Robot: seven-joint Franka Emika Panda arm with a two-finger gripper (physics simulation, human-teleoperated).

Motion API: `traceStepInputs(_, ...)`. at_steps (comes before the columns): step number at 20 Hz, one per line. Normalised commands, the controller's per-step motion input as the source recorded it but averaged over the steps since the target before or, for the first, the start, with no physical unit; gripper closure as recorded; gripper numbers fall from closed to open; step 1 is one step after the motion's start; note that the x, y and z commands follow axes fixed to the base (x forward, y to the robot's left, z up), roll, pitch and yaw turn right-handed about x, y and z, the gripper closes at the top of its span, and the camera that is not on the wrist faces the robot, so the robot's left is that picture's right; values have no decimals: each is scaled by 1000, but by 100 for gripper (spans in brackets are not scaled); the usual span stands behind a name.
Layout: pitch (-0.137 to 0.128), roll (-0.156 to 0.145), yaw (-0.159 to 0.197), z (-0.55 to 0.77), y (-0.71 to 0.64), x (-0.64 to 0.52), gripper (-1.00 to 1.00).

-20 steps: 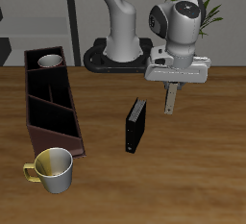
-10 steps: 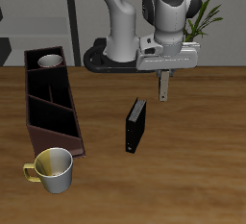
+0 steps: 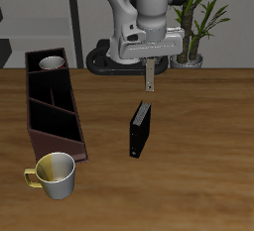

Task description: Place the red mug into the right desk caddy's right compartment and place the yellow book into the right desk caddy's back compartment

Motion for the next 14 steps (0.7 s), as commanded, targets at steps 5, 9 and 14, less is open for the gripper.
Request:
traceStepInputs(5,-5,-26,38,201,-519,21,100)
traceStepInputs(9,-55,-100,37,251,-745,-43,100)
traceStepInputs(14,-10,-45,16,176,-275,-29,100)
